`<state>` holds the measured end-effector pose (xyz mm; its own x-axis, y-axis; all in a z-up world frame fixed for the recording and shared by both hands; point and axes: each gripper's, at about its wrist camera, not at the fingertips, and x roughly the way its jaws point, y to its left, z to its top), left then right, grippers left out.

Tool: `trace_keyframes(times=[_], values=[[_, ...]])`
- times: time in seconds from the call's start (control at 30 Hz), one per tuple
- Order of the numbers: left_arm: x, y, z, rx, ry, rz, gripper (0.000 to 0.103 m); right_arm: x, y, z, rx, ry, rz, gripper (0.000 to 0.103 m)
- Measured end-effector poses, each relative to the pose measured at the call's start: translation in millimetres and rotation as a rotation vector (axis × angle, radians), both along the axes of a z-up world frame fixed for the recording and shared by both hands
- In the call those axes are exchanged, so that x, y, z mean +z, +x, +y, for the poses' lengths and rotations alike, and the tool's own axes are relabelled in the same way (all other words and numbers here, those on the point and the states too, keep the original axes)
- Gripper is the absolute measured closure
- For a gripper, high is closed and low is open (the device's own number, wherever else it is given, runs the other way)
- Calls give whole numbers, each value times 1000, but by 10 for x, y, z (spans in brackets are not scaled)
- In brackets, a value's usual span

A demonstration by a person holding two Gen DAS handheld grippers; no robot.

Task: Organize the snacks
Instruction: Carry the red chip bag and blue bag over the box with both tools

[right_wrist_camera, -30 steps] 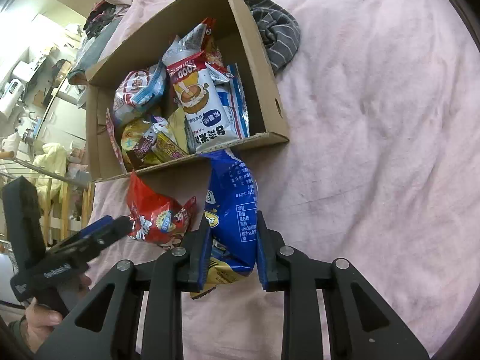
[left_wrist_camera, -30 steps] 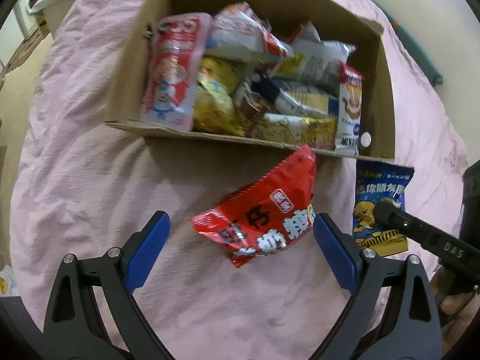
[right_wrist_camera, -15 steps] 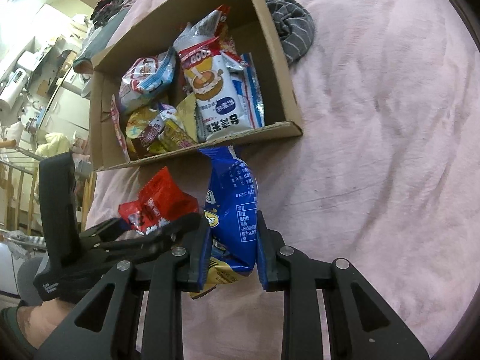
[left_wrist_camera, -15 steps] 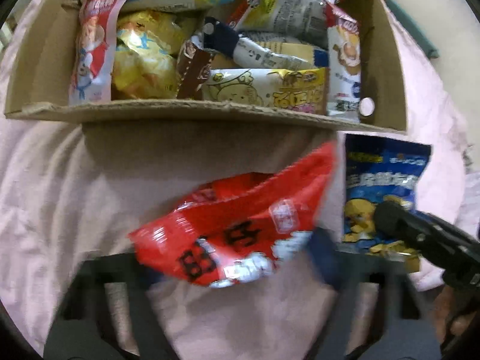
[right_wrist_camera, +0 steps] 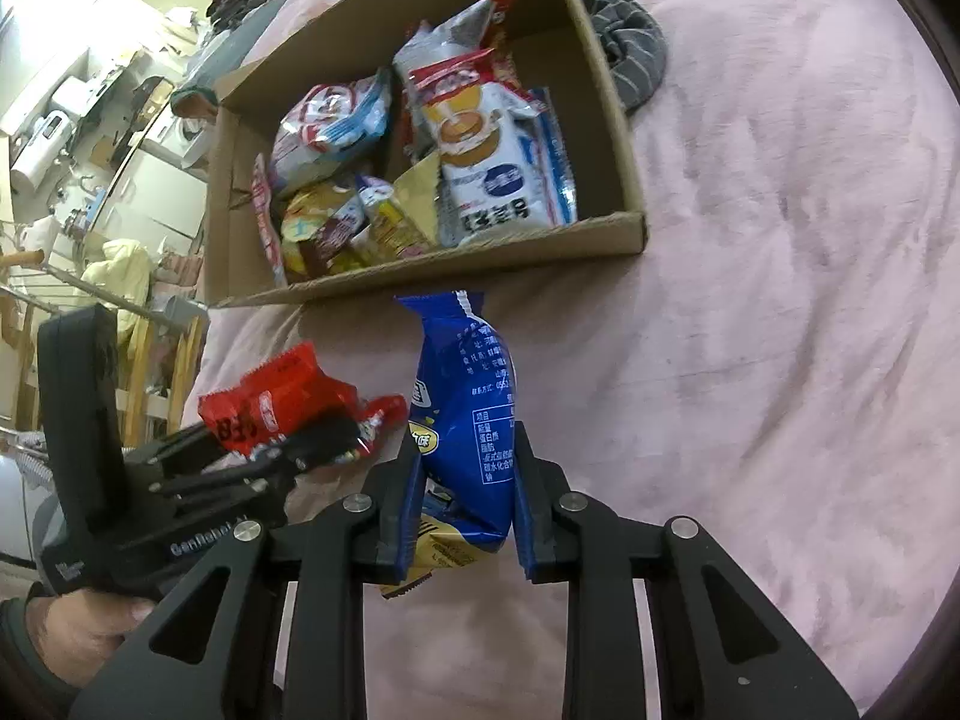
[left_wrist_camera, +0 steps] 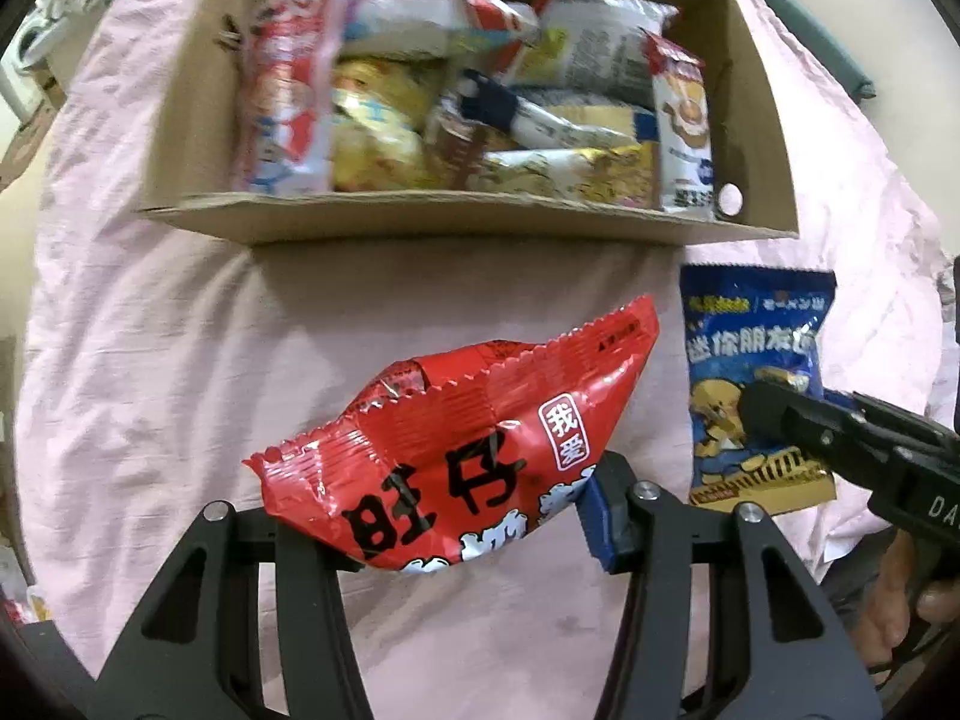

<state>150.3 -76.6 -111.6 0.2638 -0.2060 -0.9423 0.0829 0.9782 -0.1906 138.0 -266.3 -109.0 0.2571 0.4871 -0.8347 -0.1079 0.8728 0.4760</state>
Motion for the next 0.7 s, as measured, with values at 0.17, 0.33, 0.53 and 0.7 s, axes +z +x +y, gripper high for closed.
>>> trace_keyframes(times=[0.17,0.33,0.53,0.7], values=[[164,-100,179,53,20,-25,54,85,-125,13,3,26,-15,77],[445,-217,431,120,15,-73,54,379,-247,-24,4,74,-66,77],[990,-124,592,147,17,-190,54,843,-242,-40,2,88,-197,77],[1289,93,659,157,20,-265,54,1020,-46,-69,-26,65,-253,77]])
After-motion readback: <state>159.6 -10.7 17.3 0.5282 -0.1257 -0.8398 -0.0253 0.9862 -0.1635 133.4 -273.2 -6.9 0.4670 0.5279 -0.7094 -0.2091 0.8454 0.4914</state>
